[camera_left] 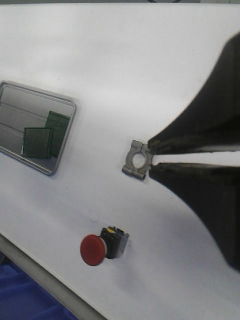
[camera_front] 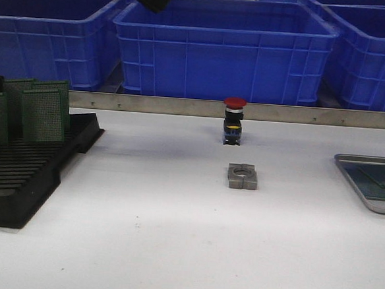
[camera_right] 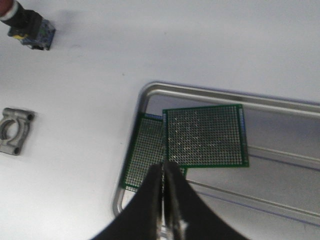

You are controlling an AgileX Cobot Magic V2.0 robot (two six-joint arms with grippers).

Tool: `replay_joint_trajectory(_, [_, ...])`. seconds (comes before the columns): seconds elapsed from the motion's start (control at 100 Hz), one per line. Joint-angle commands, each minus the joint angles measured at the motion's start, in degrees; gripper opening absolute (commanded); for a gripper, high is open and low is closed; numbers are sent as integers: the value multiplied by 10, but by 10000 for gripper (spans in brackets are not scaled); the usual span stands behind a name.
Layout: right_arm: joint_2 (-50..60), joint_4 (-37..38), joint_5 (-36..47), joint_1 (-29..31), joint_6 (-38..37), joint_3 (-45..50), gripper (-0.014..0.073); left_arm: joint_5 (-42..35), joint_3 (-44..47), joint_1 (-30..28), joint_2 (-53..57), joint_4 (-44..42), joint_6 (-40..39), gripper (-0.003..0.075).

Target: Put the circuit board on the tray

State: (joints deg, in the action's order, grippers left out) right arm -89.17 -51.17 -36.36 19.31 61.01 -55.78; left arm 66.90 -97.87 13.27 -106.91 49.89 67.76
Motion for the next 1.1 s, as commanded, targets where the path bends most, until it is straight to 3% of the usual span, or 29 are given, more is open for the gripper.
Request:
replay_joint_trajectory(0.0, [53,-15,-7,-19,5,-12,-62,23,-19,-24,35,41,-37,-20])
replay_joint_trajectory(0.27, [152,-15,101,-125,5,28,-62,35,-16,-59,61,23,-71,-20])
replay_joint_trajectory(0.56, [308,-28,281,-227,5,156,-62,-81,31,-58,154,-34,-167,-20])
replay_joint_trajectory(1.09, [582,-38,319,-239,5,293,-62,-441,432,-15,480,-18,-181,-20])
